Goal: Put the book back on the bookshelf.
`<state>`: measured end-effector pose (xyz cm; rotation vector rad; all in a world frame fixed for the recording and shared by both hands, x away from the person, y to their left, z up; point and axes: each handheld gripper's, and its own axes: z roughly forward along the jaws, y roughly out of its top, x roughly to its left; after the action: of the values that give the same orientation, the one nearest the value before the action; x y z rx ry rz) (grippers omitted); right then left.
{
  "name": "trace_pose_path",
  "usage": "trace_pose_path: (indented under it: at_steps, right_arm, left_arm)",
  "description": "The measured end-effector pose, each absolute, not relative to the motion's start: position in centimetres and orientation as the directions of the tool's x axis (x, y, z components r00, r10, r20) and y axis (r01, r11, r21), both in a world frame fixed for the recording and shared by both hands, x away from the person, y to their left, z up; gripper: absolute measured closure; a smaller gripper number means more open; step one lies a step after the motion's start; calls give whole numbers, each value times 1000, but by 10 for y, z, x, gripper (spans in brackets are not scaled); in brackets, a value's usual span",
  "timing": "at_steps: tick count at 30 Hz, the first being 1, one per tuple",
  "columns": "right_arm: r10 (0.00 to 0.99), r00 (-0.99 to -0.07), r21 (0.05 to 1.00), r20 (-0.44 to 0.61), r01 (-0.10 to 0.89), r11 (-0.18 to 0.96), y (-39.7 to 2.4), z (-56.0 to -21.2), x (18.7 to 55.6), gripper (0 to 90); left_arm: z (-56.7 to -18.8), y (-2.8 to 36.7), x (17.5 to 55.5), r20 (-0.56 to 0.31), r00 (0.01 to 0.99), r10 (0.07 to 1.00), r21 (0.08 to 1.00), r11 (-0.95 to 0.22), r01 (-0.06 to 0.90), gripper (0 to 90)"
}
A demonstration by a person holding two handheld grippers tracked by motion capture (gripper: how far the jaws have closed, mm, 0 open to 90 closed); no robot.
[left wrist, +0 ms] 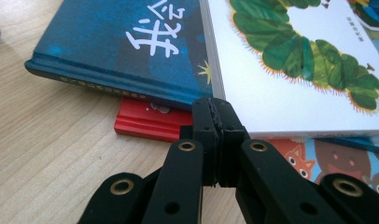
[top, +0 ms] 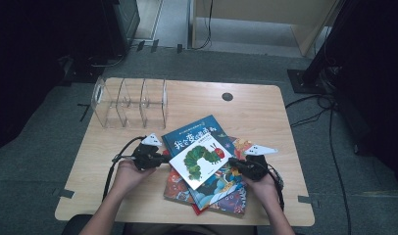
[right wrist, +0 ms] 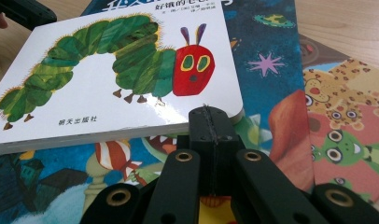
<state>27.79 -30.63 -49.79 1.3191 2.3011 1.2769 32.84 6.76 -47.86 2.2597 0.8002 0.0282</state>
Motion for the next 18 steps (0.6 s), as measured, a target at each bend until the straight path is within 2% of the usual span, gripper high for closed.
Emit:
trace_pose_path:
  at_steps: [14, 18]
  right_arm:
    - [767, -602, 757, 223, 603, 253, -296, -497, 288, 900]
    - [757, -618, 765, 212, 587, 265, -292, -498, 291, 900]
  left_arm:
    - [-473, 87, 328, -238, 770, 591, 646, -496, 580, 839]
    - [-472, 89, 327, -245, 771, 588, 643, -497, 583, 700]
